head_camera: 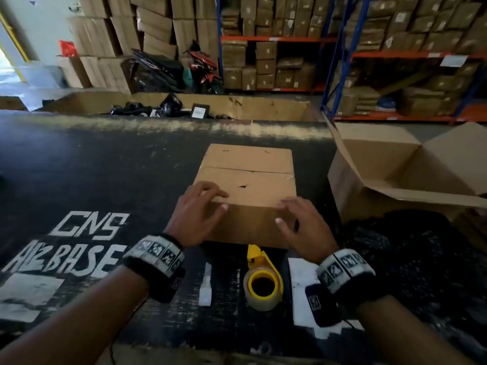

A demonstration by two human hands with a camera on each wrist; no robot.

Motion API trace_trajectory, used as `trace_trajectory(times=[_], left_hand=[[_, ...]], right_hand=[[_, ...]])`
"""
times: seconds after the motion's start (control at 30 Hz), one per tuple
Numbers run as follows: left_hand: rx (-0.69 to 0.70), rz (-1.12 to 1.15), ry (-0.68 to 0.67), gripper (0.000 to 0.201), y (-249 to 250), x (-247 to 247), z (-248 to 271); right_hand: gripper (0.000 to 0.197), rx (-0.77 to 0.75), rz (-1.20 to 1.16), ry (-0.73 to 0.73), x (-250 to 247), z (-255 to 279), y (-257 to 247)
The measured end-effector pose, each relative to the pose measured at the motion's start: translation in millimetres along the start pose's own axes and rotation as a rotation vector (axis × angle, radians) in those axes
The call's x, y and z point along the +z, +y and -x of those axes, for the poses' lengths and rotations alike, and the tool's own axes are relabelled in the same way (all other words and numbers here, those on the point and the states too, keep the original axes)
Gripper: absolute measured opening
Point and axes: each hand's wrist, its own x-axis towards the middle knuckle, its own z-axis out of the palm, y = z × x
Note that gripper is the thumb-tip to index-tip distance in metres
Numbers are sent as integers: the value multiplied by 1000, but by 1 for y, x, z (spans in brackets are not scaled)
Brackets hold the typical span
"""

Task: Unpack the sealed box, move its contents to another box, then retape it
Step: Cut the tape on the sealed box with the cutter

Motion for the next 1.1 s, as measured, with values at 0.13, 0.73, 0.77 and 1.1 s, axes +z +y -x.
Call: trace_trajectory(times=[0.13, 0.73, 0.77, 1.1], left_hand=[[-15, -269, -104, 49, -18, 16, -42], [-52, -497, -245, 67, -29, 50, -62], [-61, -488, -243, 65, -28, 50, -61], [-85, -464, -293, 59, -28, 46, -64]], right_hand=[[35, 129, 155, -54, 20, -38, -1], [60, 197, 244, -125, 46, -56, 14], [55, 210, 232, -103, 45, -55, 10], [12, 92, -93, -285, 110, 17, -73]])
